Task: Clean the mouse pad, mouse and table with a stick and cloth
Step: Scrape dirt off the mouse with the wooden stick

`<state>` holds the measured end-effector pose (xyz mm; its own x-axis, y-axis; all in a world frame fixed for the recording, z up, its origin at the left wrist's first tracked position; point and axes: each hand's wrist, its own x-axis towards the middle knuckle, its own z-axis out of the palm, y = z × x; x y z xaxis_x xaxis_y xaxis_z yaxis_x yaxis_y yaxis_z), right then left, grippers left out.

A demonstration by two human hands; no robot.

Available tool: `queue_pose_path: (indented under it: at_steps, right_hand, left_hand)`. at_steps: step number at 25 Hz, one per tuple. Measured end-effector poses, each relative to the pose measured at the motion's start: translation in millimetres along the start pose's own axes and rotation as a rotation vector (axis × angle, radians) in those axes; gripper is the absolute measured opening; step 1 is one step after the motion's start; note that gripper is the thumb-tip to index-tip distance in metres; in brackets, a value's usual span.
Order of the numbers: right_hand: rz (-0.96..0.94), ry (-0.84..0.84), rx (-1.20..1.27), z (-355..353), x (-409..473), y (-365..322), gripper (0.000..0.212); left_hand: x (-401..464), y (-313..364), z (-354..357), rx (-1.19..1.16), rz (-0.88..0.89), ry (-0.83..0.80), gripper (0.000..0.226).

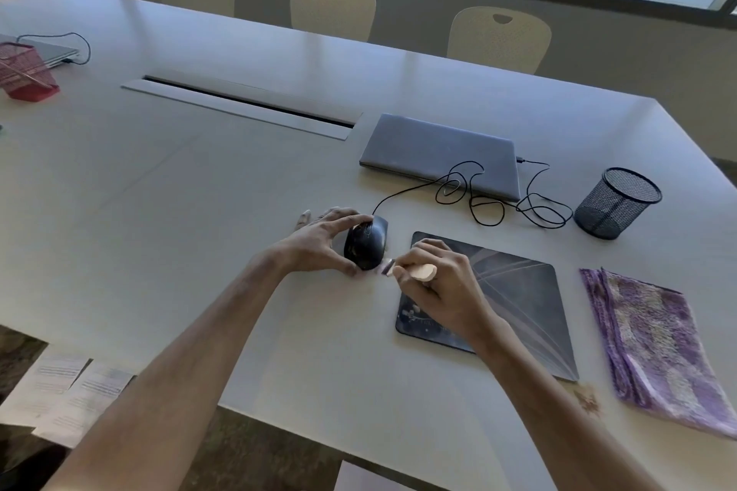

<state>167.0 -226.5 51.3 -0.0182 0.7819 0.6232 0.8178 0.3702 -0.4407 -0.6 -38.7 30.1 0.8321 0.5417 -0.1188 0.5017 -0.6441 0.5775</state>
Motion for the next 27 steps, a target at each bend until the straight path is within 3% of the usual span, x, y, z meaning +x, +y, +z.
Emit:
queue_pose_path:
  at_steps: [4, 8, 11, 16, 21, 24, 27]
  right_hand:
    - [0.015, -0.058, 0.052, 0.4, 5.8, 0.5, 0.011]
    - [0.313, 0.054, 0.123, -12.4, 17.6, 24.8, 0.019]
    - [0.386, 0.059, 0.211, -4.4, 25.4, 25.0, 0.016]
    - [0.5, 0.117, 0.051, 0.6, 37.6, 31.7, 0.037]
    - [0.583, 0.085, -0.066, 0.3, 48.0, 31.2, 0.038]
    - [0.664, 0.11, 0.186, 0.2, 47.0, 28.9, 0.022]
    - [0.676, 0.1, 0.14, 1.1, 47.8, 29.7, 0.025]
  left_hand:
    - [-0.7, 1.7, 0.3, -0.01, -0.007, 0.012, 0.095]
    - [-1.9, 3.3, -0.8, -0.04, -0.022, 0.004, 0.092]
    - [-1.7, 5.4, -1.4, -0.033, -0.02, -0.002, 0.093]
    - [-2.0, 4.7, -1.5, -0.041, -0.019, -0.001, 0.093]
    - [-0.6, 3.0, -0.3, -0.034, -0.009, 0.004, 0.093]
    - [-0.7, 1.9, 0.1, -0.043, -0.014, -0.001, 0.092]
    - [0.1, 1.2, 0.6, -0.033, -0.012, 0.002, 0.091]
